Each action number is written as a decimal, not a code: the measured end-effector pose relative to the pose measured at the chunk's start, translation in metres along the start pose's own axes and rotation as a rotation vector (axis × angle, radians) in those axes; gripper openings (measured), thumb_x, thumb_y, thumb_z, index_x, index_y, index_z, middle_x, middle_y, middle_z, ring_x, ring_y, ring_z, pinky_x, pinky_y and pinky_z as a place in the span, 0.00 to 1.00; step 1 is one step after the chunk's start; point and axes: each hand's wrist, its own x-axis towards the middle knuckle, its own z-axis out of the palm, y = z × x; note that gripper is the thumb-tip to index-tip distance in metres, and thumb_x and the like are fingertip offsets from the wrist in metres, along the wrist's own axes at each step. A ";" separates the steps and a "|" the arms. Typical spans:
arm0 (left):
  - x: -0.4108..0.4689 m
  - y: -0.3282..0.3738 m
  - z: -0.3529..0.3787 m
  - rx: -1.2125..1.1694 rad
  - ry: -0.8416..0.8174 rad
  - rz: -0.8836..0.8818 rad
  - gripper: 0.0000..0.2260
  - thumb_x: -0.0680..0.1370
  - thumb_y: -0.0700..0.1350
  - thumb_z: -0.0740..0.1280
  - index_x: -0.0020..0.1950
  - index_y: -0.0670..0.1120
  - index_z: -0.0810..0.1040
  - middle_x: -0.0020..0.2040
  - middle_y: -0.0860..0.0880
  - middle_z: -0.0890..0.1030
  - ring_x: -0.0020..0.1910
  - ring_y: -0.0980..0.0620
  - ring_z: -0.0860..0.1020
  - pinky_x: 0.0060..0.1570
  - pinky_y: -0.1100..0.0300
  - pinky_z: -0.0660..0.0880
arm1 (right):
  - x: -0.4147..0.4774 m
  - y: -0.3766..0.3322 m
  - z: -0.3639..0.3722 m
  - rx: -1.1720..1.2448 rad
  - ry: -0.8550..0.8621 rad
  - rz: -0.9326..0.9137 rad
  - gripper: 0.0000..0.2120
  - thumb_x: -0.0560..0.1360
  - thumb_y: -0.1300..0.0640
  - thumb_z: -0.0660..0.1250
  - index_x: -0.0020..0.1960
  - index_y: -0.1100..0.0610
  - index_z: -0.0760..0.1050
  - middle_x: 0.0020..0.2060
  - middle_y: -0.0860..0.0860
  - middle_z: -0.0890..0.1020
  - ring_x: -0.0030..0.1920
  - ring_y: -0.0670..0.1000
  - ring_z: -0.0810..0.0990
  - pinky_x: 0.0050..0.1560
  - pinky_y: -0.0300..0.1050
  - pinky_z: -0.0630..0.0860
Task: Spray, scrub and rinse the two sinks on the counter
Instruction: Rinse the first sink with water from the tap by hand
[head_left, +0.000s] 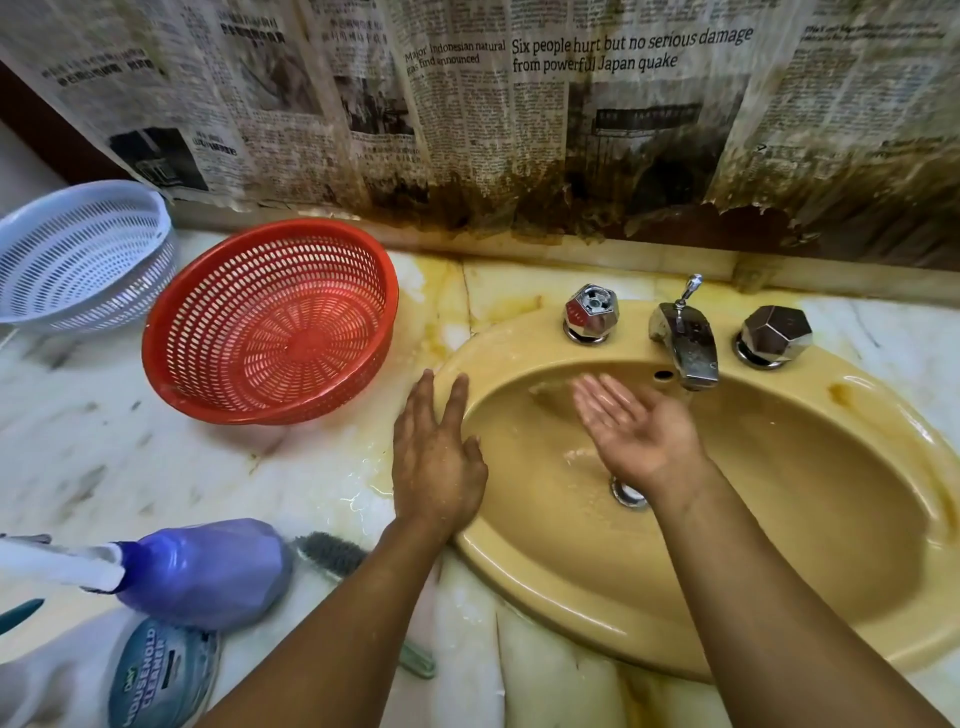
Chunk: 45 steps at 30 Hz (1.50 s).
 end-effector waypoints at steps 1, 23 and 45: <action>0.000 0.000 0.000 -0.007 0.003 -0.003 0.33 0.82 0.46 0.65 0.85 0.56 0.54 0.85 0.48 0.47 0.83 0.46 0.48 0.82 0.49 0.50 | 0.001 -0.007 -0.017 0.081 0.087 -0.025 0.19 0.87 0.54 0.54 0.66 0.68 0.74 0.58 0.65 0.82 0.60 0.63 0.81 0.64 0.56 0.77; -0.098 0.050 0.017 -0.110 -0.008 -0.314 0.35 0.80 0.42 0.60 0.85 0.43 0.49 0.82 0.35 0.38 0.82 0.35 0.43 0.80 0.47 0.50 | -0.026 -0.038 -0.059 0.207 0.151 -0.148 0.22 0.88 0.52 0.49 0.66 0.65 0.75 0.59 0.63 0.83 0.55 0.61 0.83 0.52 0.57 0.81; -0.071 0.049 0.021 -0.033 0.028 -0.346 0.43 0.71 0.39 0.64 0.85 0.44 0.51 0.84 0.39 0.40 0.82 0.38 0.44 0.81 0.46 0.51 | -0.020 -0.016 0.008 0.267 -0.140 0.014 0.26 0.87 0.51 0.51 0.68 0.73 0.71 0.61 0.72 0.80 0.65 0.69 0.78 0.68 0.61 0.76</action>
